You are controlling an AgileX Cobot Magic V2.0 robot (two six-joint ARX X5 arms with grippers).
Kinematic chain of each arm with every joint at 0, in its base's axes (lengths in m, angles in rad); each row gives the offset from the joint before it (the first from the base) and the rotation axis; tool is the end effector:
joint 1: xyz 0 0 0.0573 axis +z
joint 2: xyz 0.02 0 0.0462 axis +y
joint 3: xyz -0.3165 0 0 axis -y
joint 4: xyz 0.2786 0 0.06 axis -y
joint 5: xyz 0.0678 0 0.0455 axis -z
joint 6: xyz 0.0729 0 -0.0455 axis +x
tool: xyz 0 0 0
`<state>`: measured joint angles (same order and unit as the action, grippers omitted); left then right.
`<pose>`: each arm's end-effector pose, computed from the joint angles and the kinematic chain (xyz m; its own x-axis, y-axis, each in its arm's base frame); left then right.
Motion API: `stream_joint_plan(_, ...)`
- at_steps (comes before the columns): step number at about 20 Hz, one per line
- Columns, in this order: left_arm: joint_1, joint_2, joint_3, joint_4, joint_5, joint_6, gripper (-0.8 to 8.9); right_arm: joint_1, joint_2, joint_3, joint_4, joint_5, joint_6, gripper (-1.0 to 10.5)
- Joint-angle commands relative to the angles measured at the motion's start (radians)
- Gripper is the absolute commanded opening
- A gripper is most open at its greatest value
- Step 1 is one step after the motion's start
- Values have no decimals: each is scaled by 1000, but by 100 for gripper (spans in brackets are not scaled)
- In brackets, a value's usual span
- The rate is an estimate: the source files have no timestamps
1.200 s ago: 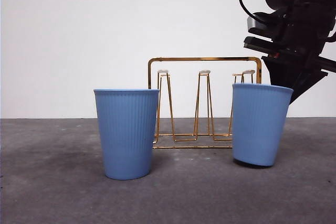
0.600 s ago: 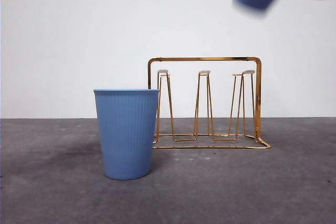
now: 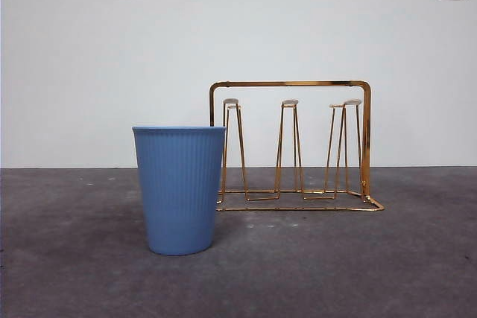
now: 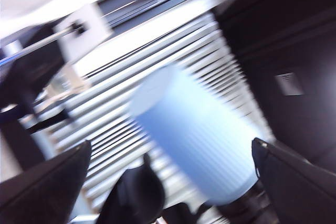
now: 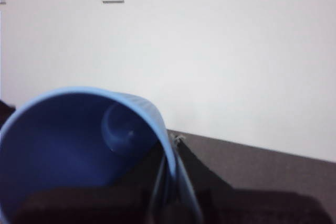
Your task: Pick up cup 1,put cup 1 in the cup rack,pick up cup 2,put cup 2 in the cup rack
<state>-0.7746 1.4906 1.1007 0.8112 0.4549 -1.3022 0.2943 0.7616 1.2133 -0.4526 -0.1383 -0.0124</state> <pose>0.2612 -0.3004 0.4231 0.2786 -0.8874 0.3674 0.5246 -0.1798 -0.8322 0.1458 0.0547 0.4974 0.9079 0.4192 -0.0009 -0.4192 0.9078 -0.0123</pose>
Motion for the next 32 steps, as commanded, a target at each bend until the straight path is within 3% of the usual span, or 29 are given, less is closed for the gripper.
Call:
stream_joint_plan(1,-8,36,81,3,-3,-8,691,1,2,-4,80,-9,3,-13)
stream_joint_plan(6,-11,92,172,-24,-19,-7,691,21,18,-4,141,-21,13,-13)
stream_joint_plan(11,-11,111,173,-31,-37,-3,692,105,89,-4,190,-12,7,-13)
stream_joint_plan(17,0,111,173,-18,-37,-3,680,211,150,-4,191,96,-48,-12)
stream_joint_plan(21,0,111,173,-8,-37,5,427,211,165,-4,179,106,-48,-12)
stream_joint_plan(26,4,111,173,-9,-37,6,201,211,174,-4,124,106,-64,-12)
stream_joint_plan(29,5,111,173,-10,-29,28,128,211,174,-4,100,106,-71,-12)
stream_joint_plan(32,5,111,173,-11,-5,40,120,211,174,-4,84,106,-80,-12)
